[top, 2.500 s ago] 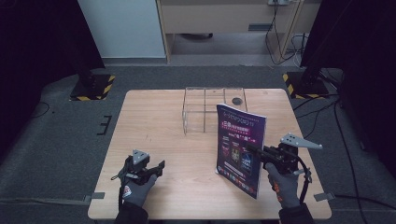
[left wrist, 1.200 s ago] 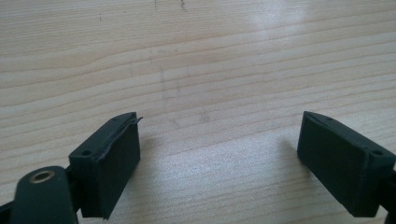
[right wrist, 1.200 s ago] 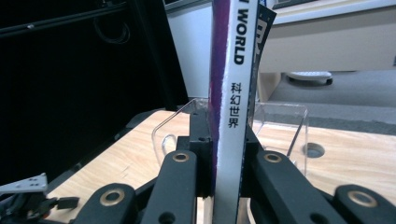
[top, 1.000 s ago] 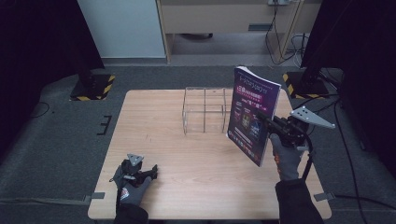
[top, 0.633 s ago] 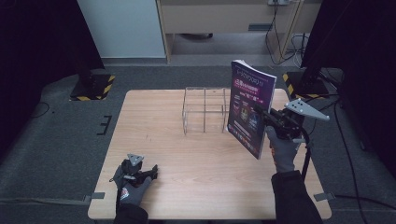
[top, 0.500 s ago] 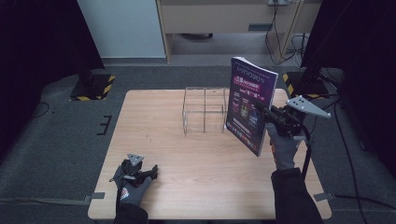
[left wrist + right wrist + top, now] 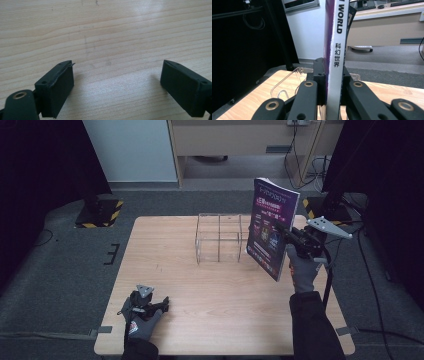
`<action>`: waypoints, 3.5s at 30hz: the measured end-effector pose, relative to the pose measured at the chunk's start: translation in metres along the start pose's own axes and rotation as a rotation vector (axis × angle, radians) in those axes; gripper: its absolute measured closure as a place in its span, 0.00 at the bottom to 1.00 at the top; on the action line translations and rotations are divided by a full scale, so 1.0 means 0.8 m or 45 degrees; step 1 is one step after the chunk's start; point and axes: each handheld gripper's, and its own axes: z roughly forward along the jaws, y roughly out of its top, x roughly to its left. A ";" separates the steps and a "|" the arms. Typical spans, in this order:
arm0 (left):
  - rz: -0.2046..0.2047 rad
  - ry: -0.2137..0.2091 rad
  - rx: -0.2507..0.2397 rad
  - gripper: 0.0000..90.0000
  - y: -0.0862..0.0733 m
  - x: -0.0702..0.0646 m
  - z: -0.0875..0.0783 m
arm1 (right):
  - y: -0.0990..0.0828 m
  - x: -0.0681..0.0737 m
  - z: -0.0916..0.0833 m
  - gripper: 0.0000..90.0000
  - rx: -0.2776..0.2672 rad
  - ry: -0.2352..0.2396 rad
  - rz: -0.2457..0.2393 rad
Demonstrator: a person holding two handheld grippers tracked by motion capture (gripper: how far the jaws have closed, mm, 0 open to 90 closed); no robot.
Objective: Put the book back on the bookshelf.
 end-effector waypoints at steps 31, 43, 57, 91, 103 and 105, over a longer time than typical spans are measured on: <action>0.002 -0.001 0.000 0.12 0.000 0.000 0.000 | -0.024 -0.005 0.083 0.92 -0.009 -0.079 -0.017; 0.001 -0.003 -0.001 0.11 0.000 0.000 0.000 | -0.038 -0.007 0.110 0.92 0.018 -0.123 -0.024; 0.001 -0.003 0.000 0.11 0.000 0.000 0.000 | -0.059 -0.008 0.121 0.92 0.019 -0.132 -0.023; 0.000 -0.002 -0.001 0.11 0.000 0.000 0.000 | -0.096 -0.005 0.084 0.92 0.129 -0.123 -0.013; 0.001 -0.002 0.000 0.11 0.000 0.000 0.000 | -0.119 -0.014 0.052 0.91 0.189 -0.115 0.019; 0.002 -0.001 0.001 0.11 0.000 -0.001 0.000 | -0.121 -0.016 0.048 0.91 0.197 -0.121 0.022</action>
